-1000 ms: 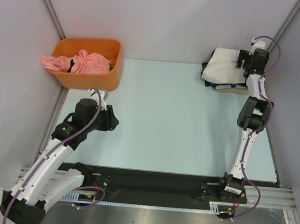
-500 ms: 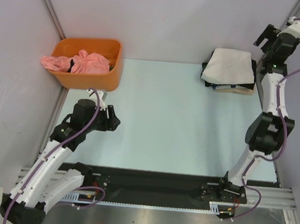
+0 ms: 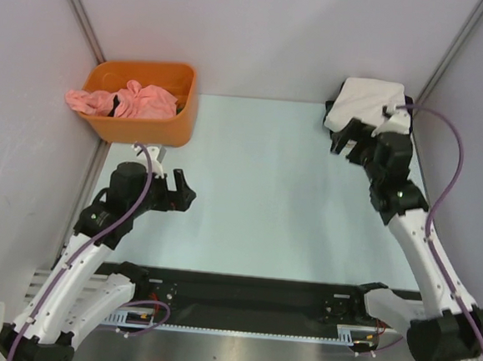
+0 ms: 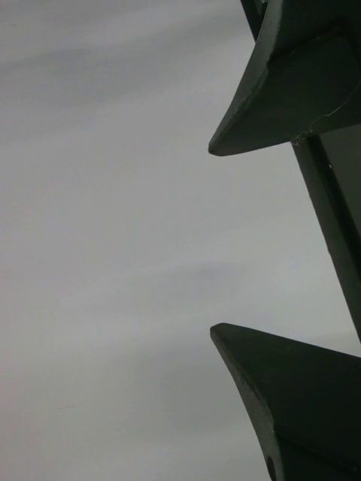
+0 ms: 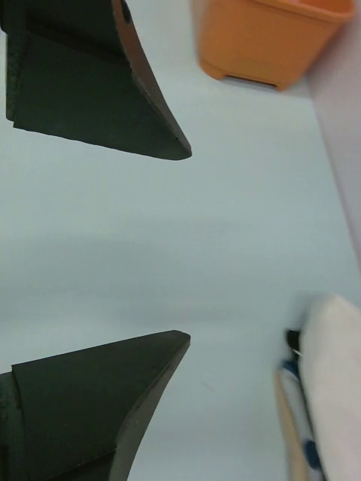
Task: Fold and stack the t-shirts
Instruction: Reset both grippers
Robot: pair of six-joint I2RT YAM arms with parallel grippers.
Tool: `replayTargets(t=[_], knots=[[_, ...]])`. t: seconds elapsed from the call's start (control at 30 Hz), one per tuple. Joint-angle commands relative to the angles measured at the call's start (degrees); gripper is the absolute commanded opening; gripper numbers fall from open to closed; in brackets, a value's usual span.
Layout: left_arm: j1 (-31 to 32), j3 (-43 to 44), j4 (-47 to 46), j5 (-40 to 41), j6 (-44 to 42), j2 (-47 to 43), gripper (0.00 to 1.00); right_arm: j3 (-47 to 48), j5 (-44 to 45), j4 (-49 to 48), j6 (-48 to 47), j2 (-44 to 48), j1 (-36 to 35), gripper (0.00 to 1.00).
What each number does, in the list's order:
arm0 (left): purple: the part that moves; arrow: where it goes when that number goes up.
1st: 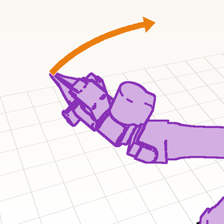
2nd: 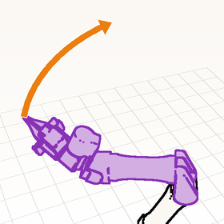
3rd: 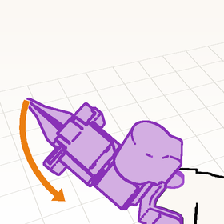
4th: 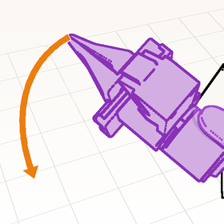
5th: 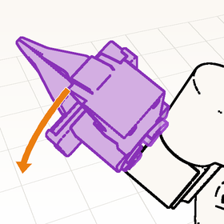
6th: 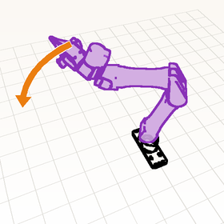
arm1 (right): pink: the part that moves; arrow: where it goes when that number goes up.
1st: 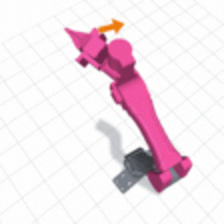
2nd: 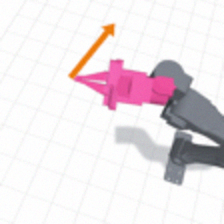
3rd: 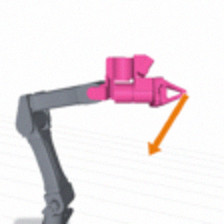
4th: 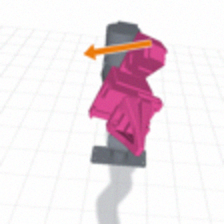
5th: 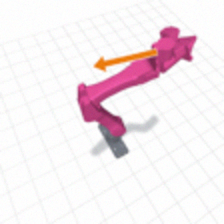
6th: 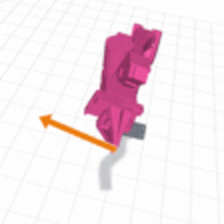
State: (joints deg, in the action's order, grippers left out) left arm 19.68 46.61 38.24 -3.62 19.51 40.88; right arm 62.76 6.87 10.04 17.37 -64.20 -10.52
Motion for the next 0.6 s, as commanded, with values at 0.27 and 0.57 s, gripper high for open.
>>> replayTargets(t=[0.27, 0.57], knots=[[-0.5, -0.2, -1.4, 0.6, -0.1, -2.7, 1.00, -14.4, 10.3, 23.9, 18.6, 24.4, -23.2, 1.00], [-0.5, -0.2, -1.2, 1.7, 0.1, -3.1, 1.00, -16.9, 14.0, 34.8, 26.8, 33.9, -31.7, 1.00]])
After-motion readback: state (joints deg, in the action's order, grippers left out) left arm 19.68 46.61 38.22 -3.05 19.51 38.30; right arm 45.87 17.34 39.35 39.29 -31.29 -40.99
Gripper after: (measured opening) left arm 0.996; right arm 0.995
